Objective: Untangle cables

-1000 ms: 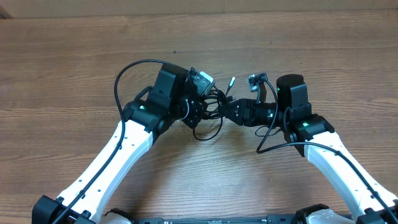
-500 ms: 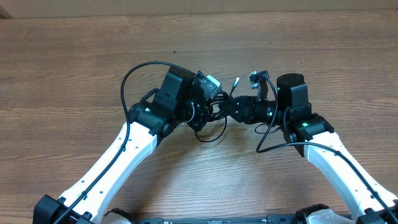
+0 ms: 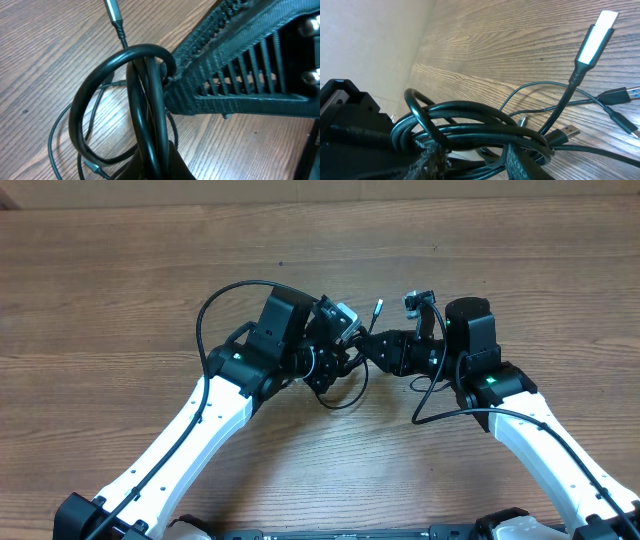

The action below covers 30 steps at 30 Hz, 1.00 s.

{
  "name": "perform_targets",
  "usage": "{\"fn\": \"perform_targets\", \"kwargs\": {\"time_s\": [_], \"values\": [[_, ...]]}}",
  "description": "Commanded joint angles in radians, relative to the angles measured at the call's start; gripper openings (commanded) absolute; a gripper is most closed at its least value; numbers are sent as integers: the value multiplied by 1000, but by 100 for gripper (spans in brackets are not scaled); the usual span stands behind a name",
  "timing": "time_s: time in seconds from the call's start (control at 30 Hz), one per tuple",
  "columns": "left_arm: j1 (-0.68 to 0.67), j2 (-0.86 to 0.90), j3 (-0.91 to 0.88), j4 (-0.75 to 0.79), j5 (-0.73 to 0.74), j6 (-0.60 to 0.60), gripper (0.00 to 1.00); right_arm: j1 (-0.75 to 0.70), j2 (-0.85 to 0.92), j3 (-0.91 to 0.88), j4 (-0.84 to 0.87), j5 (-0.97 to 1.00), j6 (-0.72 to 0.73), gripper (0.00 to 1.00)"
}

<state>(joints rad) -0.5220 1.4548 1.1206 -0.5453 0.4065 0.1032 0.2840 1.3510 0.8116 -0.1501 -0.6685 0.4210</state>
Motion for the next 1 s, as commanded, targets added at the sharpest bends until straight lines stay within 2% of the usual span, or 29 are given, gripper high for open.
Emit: {"fn": "perform_targets", "kwargs": {"time_s": [0.0, 0.03, 0.27, 0.33, 0.43, 0.97], "values": [[-10, -2, 6, 0, 92, 2, 4, 3, -15, 13, 14, 39, -10, 42], [-10, -2, 6, 1, 92, 2, 4, 3, -15, 13, 14, 39, -10, 48], [-10, -2, 6, 0, 93, 0, 4, 3, -15, 13, 14, 38, -3, 46], [-11, -2, 6, -1, 93, 0, 4, 3, -15, 13, 13, 35, -3, 41], [-16, -2, 6, 0, 92, 1, 4, 3, -15, 13, 13, 35, -3, 40], [-50, -2, 6, 2, 91, 1, 4, 3, -15, 13, 5, 35, -3, 18]]}}
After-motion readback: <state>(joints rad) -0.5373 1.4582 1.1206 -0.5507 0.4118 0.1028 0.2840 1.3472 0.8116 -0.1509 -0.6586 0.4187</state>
